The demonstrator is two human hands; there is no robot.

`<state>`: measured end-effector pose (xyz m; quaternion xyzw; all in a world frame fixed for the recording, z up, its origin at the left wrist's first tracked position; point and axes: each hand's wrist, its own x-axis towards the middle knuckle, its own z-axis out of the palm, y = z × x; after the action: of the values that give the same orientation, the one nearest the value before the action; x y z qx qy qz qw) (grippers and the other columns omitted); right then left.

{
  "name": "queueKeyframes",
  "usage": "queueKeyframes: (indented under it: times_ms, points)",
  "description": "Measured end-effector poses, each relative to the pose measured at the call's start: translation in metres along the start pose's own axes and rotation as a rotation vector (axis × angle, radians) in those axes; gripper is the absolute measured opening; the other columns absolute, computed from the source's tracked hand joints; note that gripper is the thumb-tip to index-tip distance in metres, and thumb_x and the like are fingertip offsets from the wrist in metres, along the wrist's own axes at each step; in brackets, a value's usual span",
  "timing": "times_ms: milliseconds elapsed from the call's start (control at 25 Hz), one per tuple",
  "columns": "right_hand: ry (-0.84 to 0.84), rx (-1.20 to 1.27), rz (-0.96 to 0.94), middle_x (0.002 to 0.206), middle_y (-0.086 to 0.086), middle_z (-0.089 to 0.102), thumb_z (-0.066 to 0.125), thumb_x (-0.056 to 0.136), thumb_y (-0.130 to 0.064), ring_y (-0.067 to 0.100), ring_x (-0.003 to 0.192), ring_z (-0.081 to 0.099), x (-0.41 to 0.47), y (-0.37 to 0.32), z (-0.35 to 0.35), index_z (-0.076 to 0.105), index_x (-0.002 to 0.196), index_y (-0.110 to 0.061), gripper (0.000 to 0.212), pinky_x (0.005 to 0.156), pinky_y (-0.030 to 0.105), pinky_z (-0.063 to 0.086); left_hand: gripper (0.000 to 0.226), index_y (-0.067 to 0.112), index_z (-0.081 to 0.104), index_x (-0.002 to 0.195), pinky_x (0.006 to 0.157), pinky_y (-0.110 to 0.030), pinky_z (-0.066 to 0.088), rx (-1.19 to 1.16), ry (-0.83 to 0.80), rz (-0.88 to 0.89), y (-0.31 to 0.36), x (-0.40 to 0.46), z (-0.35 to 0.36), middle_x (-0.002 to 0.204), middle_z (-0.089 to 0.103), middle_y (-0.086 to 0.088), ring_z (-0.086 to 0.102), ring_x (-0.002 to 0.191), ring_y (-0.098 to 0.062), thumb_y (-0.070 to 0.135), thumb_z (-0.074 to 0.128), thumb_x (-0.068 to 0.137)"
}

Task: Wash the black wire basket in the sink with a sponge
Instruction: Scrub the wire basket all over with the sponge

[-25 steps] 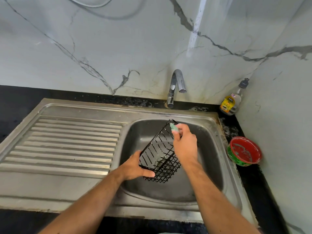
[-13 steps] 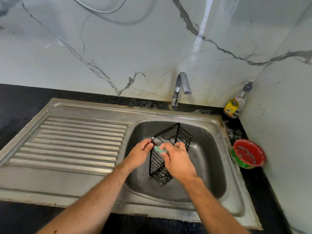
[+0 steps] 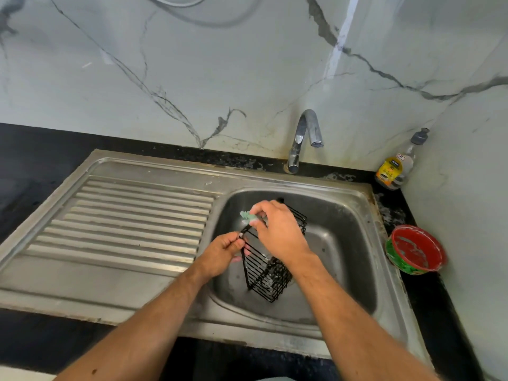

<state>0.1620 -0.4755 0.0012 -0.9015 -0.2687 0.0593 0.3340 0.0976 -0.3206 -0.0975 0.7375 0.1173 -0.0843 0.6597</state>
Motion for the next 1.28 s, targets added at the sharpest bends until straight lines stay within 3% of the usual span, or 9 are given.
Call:
queueKeyframes:
  times_ms: [160,360,560,640,760,920,1080,1160,1280]
  points:
    - [-0.06,0.055,0.007,0.102,-0.004,0.06,0.061,0.094,-0.01,0.01,0.097,0.057,0.01,0.005,0.018,0.069,0.115,-0.025,0.028,0.092,0.026,0.046,0.017,0.037,0.075,0.099,0.1,-0.049,0.049,0.006,-0.032,0.107,-0.001,0.002,0.004,0.099,0.069,-0.004,0.061,0.099,-0.019,0.043,0.059,0.094]
    - [0.066,0.153,0.089,0.095,-0.014,0.062,0.065,0.092,-0.01,-0.007,0.084,0.056,-0.014,0.019,0.015,0.071,0.102,-0.024,0.018,0.075,0.004,0.039,0.019,0.035,0.071,0.086,0.087,-0.037,0.043,-0.03,-0.077,0.132,0.002,-0.003,0.009,0.086,0.059,0.002,0.05,0.086,-0.015,0.041,0.056,0.094]
    - [0.14,0.186,0.184,0.087,-0.014,0.067,0.073,0.087,-0.018,-0.001,0.076,0.063,-0.026,0.016,0.012,0.059,0.084,-0.032,0.019,0.067,0.01,0.047,0.016,0.017,0.064,0.084,0.075,-0.017,0.041,-0.088,-0.085,0.033,0.007,-0.011,0.008,0.086,0.055,-0.005,0.047,0.081,-0.009,0.023,0.054,0.095]
    - [0.168,0.248,0.244,0.087,-0.013,0.068,0.074,0.086,-0.02,0.002,0.075,0.067,-0.025,0.017,0.008,0.061,0.089,-0.031,0.018,0.071,0.02,0.055,0.015,0.021,0.056,0.085,0.081,-0.022,0.041,-0.1,-0.063,-0.031,0.015,-0.016,0.011,0.088,0.05,-0.004,0.044,0.089,-0.014,0.02,0.054,0.1]
    - [0.168,0.321,0.269,0.09,-0.011,0.071,0.069,0.089,-0.014,0.006,0.076,0.071,-0.031,0.018,0.008,0.068,0.108,-0.031,0.026,0.075,0.025,0.058,0.023,0.024,0.041,0.086,0.085,-0.033,0.04,0.125,-0.056,-0.004,0.016,-0.019,0.018,0.089,0.044,0.005,0.041,0.087,-0.01,0.04,0.056,0.089]
    - [0.189,0.194,0.201,0.102,-0.01,0.065,0.066,0.088,-0.011,0.003,0.088,0.063,-0.037,0.013,0.006,0.075,0.11,-0.023,0.027,0.081,0.015,0.052,0.027,0.023,0.038,0.087,0.081,-0.033,0.041,0.254,-0.039,-0.015,0.034,-0.023,0.025,0.089,0.044,0.005,0.044,0.084,-0.009,0.041,0.057,0.092]
    - [0.154,0.017,0.034,0.098,-0.011,0.065,0.069,0.089,-0.018,0.01,0.101,0.056,-0.036,0.003,0.011,0.073,0.113,-0.023,0.024,0.092,0.023,0.047,0.021,0.019,0.046,0.096,0.09,-0.044,0.047,0.307,-0.023,-0.038,0.037,-0.022,0.025,0.093,0.046,0.003,0.046,0.086,-0.01,0.037,0.056,0.091]
    - [0.151,-0.092,-0.011,0.103,-0.004,0.065,0.067,0.091,-0.019,0.013,0.1,0.055,-0.035,0.008,0.013,0.073,0.11,-0.021,0.02,0.093,0.028,0.047,0.026,0.014,0.045,0.1,0.084,-0.049,0.048,0.345,-0.014,-0.052,0.034,-0.024,0.028,0.089,0.044,0.003,0.042,0.08,-0.011,0.034,0.056,0.088]
    - [0.251,-0.315,0.046,0.099,0.001,0.07,0.066,0.091,-0.023,0.019,0.093,0.054,-0.037,0.035,-0.001,0.073,0.105,-0.021,0.016,0.086,0.04,0.05,0.016,0.019,0.04,0.092,0.07,-0.035,0.041,0.322,0.05,-0.059,0.033,-0.026,0.037,0.085,0.043,0.003,0.042,0.075,-0.012,0.026,0.054,0.093]
